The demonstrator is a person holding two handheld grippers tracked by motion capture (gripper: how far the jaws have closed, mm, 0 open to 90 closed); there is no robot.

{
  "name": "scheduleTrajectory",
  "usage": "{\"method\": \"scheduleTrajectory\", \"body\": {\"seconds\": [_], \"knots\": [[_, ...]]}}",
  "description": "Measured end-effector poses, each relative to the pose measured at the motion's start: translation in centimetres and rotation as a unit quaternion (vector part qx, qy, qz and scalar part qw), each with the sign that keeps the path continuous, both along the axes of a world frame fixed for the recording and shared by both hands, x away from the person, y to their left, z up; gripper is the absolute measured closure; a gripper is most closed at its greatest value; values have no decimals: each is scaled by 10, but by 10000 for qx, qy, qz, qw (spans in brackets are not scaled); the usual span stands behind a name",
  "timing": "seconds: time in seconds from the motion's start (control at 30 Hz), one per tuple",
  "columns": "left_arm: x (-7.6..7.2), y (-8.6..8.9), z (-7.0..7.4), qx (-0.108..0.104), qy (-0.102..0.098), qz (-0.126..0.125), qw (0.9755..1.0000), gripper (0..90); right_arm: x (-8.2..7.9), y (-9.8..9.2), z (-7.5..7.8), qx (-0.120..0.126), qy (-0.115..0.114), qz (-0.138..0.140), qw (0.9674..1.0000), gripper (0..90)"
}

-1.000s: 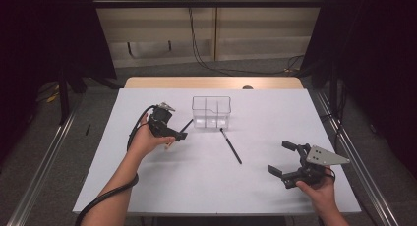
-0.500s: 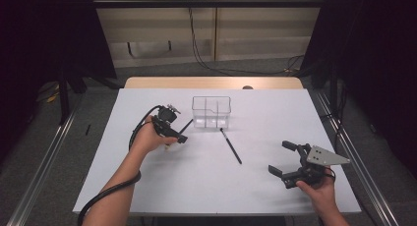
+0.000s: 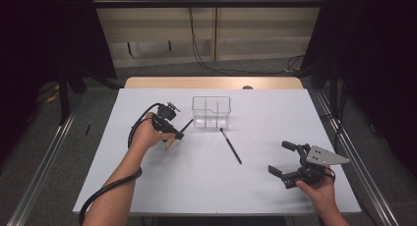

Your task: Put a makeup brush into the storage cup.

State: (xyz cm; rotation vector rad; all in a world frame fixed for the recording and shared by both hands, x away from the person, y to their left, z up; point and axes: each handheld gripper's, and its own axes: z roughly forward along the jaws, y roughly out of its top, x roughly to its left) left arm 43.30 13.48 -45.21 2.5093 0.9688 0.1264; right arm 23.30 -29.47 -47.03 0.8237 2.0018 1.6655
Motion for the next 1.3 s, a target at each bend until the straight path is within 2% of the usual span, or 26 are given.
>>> {"method": "scheduleTrajectory", "body": {"seconds": [0.07,0.13,0.37,0.43,0.53,0.67,0.73,0.87,0.97,1.1,1.3], "knots": [[-1,0,-1,-58,43,-47,10000,429,0,0,0,-2,-2,1,10000,0],[-1,-1,-1,11,30,-87,10000,457,0,0,0,-7,-8,11,10000,0],[0,-4,-4,205,337,-122,9991,583,1,0,0,-30,34,32,10000,0],[0,-6,-4,318,271,-189,9989,619,1,0,-1,-30,36,33,10000,0],[1,-9,-3,492,295,-312,9979,666,1,0,-1,-42,46,43,10000,0],[0,-12,-3,493,392,-409,9972,772,1,1,-1,-68,43,45,10000,0],[1,-12,-3,481,418,-361,9973,794,2,1,-2,-63,62,48,9999,0],[3,-7,-5,266,512,-223,9981,796,2,1,-2,-83,73,63,9999,0],[3,-6,-6,220,550,-137,9981,800,2,2,-2,-95,56,71,9999,0],[4,-3,-6,90,675,196,9975,822,3,2,-2,-89,77,76,9999,0],[2,-2,-5,-3,657,457,9968,836,4,2,-3,-119,88,72,9999,0]]}}
